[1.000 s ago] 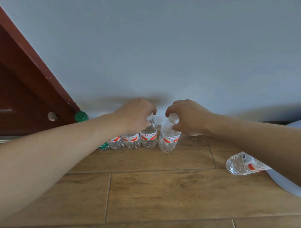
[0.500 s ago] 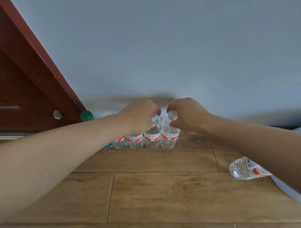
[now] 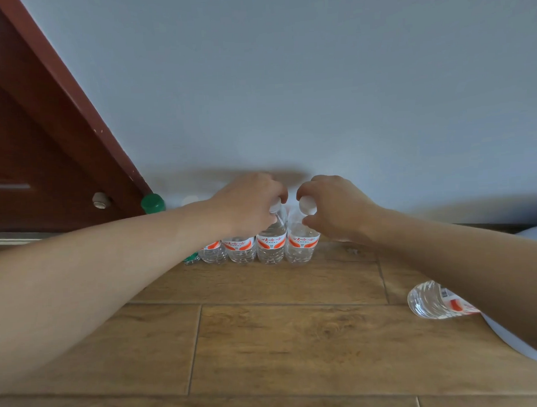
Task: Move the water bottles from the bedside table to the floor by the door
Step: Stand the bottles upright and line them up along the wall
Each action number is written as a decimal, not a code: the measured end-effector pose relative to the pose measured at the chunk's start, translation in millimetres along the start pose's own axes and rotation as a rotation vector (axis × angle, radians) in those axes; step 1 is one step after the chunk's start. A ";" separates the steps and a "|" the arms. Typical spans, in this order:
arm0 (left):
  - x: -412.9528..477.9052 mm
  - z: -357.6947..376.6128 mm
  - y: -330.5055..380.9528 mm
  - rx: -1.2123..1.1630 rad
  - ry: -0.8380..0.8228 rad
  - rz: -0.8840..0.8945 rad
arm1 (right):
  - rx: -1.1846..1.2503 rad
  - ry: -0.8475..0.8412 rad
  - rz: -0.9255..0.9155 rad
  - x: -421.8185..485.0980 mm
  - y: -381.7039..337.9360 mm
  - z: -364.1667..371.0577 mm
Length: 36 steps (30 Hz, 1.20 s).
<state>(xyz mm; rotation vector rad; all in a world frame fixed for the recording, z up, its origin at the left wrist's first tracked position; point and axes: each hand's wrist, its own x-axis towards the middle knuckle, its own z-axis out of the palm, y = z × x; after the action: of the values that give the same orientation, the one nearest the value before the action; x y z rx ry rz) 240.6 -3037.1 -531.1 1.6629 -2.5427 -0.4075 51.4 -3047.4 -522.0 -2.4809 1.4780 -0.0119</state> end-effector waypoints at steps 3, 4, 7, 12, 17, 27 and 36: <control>-0.5 -1.6 0.4 0.001 0.003 0.004 | 0.009 0.013 -0.006 -2.3 0.1 1.4; -0.7 -1.6 0.5 0.002 0.007 0.004 | 0.012 0.015 -0.008 -2.6 0.0 1.6; -0.4 -1.1 0.3 0.005 0.012 0.007 | 0.018 0.020 -0.007 -3.4 -0.1 1.6; -1.8 -1.9 2.0 -0.024 0.020 -0.007 | 0.045 0.028 0.016 -3.8 0.1 1.8; -4.5 -2.4 4.8 -0.015 0.040 -0.002 | 0.060 0.013 0.033 -4.4 0.6 0.3; -8.2 -7.8 5.1 0.005 0.037 -0.007 | 0.045 -0.024 0.046 -10.1 1.3 -4.2; -22.3 -20.4 13.6 0.037 0.013 -0.017 | 0.035 -0.016 0.020 -18.2 -1.6 -14.8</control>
<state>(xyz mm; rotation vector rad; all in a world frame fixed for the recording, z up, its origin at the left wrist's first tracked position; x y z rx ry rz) 241.8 -3015.3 -506.1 1.6955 -2.5440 -0.3514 42.0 -3034.0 -505.1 -2.4328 1.4838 -0.0135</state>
